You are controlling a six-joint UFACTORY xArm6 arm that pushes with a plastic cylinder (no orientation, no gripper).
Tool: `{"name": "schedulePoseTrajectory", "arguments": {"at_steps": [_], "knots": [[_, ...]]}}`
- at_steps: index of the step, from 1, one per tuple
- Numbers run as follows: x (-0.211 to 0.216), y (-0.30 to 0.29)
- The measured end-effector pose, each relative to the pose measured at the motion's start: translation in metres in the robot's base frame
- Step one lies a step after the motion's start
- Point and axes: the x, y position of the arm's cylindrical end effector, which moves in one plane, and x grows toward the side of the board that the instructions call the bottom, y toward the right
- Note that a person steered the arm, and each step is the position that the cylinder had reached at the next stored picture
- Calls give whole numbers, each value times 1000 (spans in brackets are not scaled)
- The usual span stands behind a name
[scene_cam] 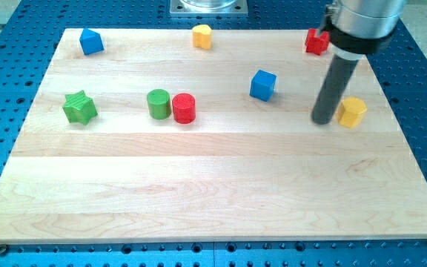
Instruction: Put the blue cube vertically below the yellow hexagon
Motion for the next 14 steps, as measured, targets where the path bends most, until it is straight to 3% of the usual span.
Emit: {"name": "schedulePoseTrajectory", "arguments": {"at_steps": [2, 3, 7, 10, 11, 12, 13, 14], "knots": [[-100, 11], [-128, -7], [-138, -43], [-77, -77], [-96, -97], [-40, -111], [23, -78], [12, -97]]}}
